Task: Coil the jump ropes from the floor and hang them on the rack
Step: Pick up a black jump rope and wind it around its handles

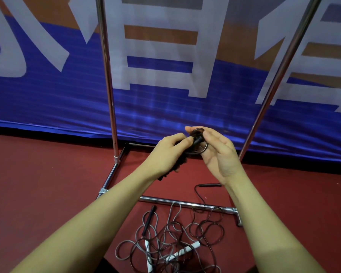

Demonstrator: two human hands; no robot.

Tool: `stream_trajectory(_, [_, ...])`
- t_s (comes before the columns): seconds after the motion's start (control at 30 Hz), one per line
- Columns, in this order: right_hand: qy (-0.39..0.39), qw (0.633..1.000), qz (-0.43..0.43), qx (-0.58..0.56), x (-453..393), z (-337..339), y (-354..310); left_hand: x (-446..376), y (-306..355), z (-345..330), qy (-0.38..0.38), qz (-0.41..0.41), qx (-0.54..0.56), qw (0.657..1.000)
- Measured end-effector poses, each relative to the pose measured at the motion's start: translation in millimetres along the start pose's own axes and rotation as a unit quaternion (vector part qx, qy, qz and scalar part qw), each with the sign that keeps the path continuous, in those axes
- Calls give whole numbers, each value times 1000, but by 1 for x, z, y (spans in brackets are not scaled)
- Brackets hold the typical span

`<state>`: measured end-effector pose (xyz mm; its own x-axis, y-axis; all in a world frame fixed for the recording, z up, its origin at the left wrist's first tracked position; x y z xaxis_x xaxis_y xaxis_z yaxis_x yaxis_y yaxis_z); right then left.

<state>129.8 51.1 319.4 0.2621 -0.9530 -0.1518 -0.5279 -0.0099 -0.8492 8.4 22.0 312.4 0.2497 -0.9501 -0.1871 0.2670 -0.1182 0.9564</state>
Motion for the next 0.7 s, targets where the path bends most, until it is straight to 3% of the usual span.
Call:
stream_trajectory(0.4, [56,997,-25,-54,0,-1,5,3,-1,-5,-52,26,-10,998])
stream_trajectory(0.7, [77,995,-14,-66,-3,3,3,4,2,-3,-22,-38,-69,997])
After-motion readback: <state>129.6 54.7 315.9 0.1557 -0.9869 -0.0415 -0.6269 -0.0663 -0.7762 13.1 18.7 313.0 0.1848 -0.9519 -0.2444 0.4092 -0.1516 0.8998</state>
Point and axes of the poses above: each hand's wrist, its own x-axis away from the middle knuckle, its own z-axis out of the back of the hand, y = z × x, the point moved 5 cm from there along -x, towards the middle knuckle, and after that the axes turned 14 degrees about y, right-handed, at the moved point
